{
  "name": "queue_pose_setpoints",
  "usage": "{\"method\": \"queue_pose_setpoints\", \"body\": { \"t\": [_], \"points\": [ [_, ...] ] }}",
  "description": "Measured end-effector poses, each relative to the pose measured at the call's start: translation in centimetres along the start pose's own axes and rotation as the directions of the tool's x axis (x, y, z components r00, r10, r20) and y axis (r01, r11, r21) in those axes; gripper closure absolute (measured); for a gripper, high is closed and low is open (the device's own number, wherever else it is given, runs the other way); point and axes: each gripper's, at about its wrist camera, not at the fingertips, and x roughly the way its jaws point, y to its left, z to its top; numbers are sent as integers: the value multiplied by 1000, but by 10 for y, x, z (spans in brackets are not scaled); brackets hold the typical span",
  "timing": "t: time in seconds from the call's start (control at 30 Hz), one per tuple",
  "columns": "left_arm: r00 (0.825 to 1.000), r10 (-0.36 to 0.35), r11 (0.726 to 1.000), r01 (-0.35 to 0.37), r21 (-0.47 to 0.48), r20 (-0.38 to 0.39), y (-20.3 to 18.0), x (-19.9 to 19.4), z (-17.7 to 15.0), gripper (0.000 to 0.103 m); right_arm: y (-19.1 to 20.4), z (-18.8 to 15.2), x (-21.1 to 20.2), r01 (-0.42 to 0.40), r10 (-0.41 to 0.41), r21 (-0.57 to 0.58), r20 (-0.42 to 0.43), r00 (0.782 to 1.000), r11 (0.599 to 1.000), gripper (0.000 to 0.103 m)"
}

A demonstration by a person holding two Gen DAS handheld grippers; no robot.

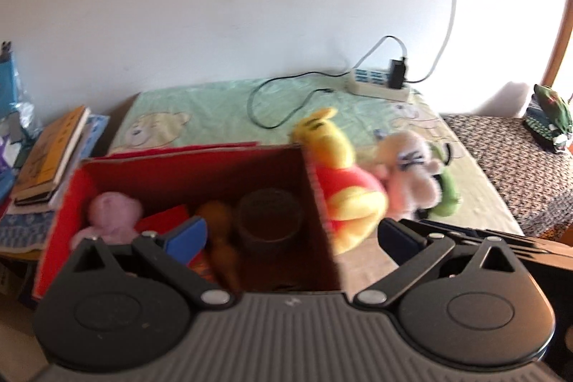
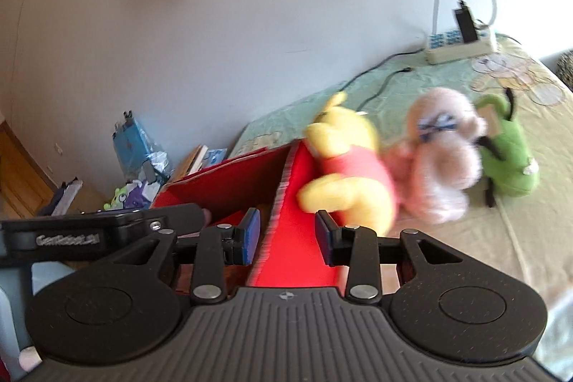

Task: Organize objects
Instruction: 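Move the right tool back toward the green bean plush, then close the right tool on the green bean plush and lift it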

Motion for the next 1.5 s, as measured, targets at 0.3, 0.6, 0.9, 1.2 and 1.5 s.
{"method": "queue_pose_setpoints", "body": {
  "t": [0.3,0.6,0.9,1.2,1.5],
  "points": [
    [998,-58,998,58,7,-24,-58,17,-1,2,-64,11,-8,-1,5,89,-45,999,996,65],
    [993,-87,996,89,20,-73,-96,44,-15,2,-111,15,-12,26,-15,127,-84,996,992,65],
    [983,-135,990,139,21,-127,-98,72,-16,2,-136,23,-2,76,-60,183,-90,994,980,65],
    [945,-281,957,289,21,-167,-110,106,-10,3,-148,37,2,239,-238,141,-25,971,961,65],
    [907,-330,938,346,18,-261,-123,151,-17,7,-169,40,38,246,-246,-20,-65,967,969,48]
  ]
}}
